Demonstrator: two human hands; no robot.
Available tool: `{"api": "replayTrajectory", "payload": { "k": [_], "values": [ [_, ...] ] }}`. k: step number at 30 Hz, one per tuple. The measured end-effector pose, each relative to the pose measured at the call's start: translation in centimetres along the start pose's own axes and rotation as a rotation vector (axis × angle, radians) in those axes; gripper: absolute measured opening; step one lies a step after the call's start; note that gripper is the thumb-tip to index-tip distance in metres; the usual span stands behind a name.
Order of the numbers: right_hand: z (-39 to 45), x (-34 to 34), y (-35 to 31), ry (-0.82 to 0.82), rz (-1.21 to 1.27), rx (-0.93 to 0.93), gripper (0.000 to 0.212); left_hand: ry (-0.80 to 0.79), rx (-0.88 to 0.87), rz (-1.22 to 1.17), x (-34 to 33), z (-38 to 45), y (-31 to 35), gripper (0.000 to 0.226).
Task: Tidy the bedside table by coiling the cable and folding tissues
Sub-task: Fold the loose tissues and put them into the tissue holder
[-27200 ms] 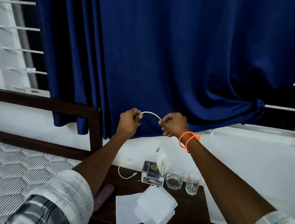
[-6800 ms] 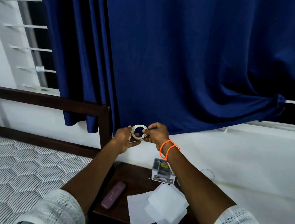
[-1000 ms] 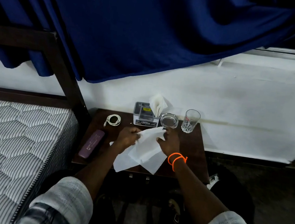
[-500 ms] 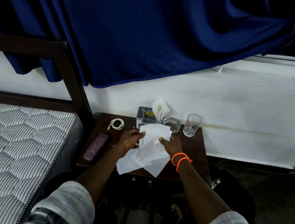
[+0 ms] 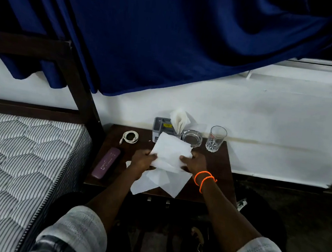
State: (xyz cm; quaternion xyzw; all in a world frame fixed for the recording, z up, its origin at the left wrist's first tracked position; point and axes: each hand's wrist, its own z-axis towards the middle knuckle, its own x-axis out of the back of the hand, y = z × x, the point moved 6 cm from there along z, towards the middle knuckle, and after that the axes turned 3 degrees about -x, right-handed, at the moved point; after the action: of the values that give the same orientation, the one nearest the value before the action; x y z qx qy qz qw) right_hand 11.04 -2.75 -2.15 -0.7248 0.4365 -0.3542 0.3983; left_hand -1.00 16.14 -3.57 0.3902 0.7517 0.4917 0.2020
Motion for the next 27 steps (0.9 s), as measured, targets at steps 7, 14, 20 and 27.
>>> {"api": "replayTrajectory", "payload": {
  "k": [7, 14, 20, 27],
  "values": [
    [0.4, 0.0, 0.2, 0.032, -0.188, 0.025, 0.027, 0.075, 0.152, -0.122, 0.4, 0.3, -1.2, 0.031],
    [0.9, -0.5, 0.4, 0.031, -0.255, 0.066, 0.028, 0.016, 0.228, -0.097, 0.2, 0.4, -2.5, 0.019],
    [1.3, -0.3, 1.1, 0.047, -0.293, 0.086, 0.026, 0.048, 0.168, -0.011, 0.7, 0.9, -3.6, 0.033],
    [1.4, -0.5, 1.1, 0.067, -0.243, 0.082, 0.03, -0.012, 0.17, 0.013, 0.0, 0.7, -3.9, 0.027]
  ]
}}
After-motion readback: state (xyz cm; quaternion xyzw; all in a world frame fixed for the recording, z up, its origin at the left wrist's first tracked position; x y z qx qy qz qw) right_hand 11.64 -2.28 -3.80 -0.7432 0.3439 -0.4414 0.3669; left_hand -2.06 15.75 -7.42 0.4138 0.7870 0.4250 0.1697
